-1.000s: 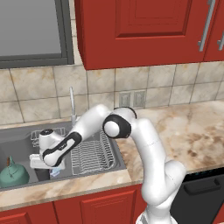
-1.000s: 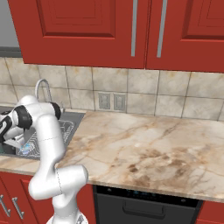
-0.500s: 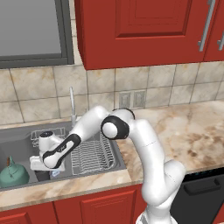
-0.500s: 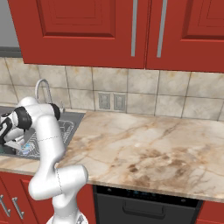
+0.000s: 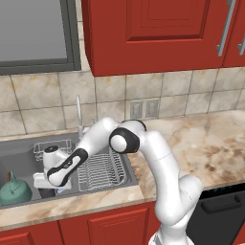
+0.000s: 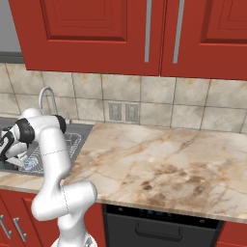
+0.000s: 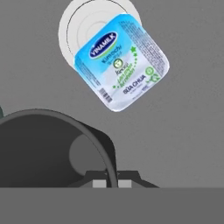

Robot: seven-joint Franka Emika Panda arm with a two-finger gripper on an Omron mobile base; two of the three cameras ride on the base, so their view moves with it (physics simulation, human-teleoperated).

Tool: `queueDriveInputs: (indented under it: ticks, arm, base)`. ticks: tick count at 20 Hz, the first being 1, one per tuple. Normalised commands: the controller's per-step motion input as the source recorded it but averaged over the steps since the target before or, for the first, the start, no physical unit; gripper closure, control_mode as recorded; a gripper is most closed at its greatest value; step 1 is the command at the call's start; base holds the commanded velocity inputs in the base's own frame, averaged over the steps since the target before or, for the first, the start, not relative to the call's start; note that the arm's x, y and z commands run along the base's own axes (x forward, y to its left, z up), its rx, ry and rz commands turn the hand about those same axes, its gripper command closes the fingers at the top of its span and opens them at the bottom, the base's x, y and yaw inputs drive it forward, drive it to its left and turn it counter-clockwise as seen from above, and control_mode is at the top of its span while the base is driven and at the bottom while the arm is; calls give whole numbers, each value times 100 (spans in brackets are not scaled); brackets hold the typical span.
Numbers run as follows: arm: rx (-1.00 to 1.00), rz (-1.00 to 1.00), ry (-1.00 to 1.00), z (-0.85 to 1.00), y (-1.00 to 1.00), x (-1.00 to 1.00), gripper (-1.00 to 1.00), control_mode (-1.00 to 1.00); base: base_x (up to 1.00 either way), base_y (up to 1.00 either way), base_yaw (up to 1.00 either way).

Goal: Pick the kettle and glass cup and place them in the sink. Then turn on the water.

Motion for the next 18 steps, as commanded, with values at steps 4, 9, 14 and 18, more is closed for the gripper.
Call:
queueDriveInputs:
  ticks: [4,9,14,18]
  arm:
    - [0,0,0,-11,0,0,100,-100]
    - [0,0,0,-9,1,1,100,-100]
    - [0,0,0,-3,1,0,100,-100]
    - [0,0,0,0,0,0,100,-100]
  base:
    - [0,0,0]
    - [0,0,0]
    - [0,0,0]
    - [0,0,0]
